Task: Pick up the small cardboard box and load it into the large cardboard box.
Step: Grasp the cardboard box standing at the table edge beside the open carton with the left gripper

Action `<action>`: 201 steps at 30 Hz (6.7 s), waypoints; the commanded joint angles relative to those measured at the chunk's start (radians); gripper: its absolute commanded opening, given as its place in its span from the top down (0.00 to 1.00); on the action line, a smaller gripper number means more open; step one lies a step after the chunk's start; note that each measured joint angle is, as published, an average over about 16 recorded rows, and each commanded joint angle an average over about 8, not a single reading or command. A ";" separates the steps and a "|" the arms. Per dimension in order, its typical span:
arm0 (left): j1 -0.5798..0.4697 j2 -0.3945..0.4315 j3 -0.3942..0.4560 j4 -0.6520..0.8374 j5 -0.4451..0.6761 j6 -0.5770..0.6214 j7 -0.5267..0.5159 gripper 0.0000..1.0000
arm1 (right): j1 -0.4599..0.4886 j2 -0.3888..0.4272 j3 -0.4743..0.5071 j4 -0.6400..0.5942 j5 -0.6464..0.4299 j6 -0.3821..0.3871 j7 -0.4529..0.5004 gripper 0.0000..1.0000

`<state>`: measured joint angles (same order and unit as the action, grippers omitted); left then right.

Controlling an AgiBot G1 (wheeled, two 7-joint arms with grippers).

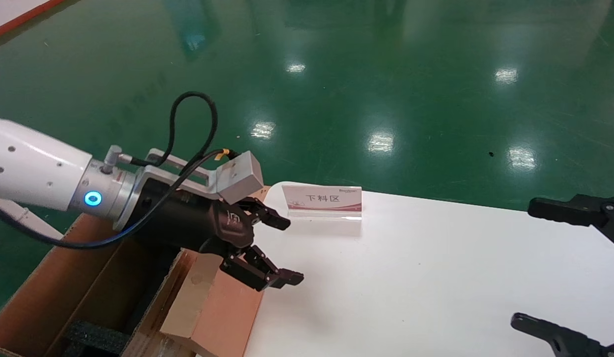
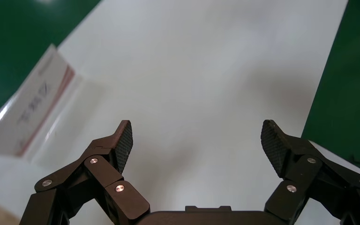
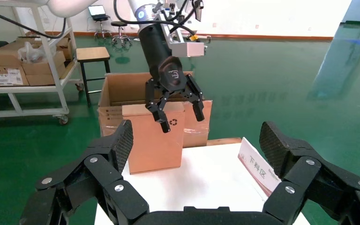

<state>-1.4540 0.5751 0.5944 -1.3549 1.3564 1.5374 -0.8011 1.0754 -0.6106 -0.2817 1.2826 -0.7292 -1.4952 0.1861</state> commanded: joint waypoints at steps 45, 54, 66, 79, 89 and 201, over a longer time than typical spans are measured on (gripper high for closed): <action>-0.904 0.207 1.307 -0.006 -0.008 0.029 -0.750 0.00 | 0.001 0.001 -0.003 0.000 0.002 0.001 -0.002 0.00; -0.938 0.199 1.374 -0.007 -0.079 0.005 -0.748 0.00 | 0.001 0.002 -0.004 0.000 0.003 0.002 -0.002 0.00; -0.982 0.211 1.424 -0.007 -0.166 0.003 -0.742 0.00 | 0.001 0.002 -0.005 0.000 0.003 0.002 -0.002 0.00; -1.014 0.226 1.463 -0.006 -0.192 0.000 -0.741 0.00 | 0.001 0.002 -0.005 0.000 0.004 0.003 -0.003 0.00; -1.009 0.246 1.477 0.028 -0.193 0.005 -0.728 0.00 | 0.001 0.002 -0.006 -0.001 0.004 0.003 -0.003 0.00; -0.898 0.228 1.512 0.096 -0.219 -0.094 -0.649 1.00 | 0.002 0.003 -0.009 -0.003 0.007 0.004 -0.005 1.00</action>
<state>-2.3804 0.7972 2.0944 -1.2686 1.1306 1.4510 -1.4489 1.0777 -0.6072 -0.2910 1.2796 -0.7225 -1.4915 0.1808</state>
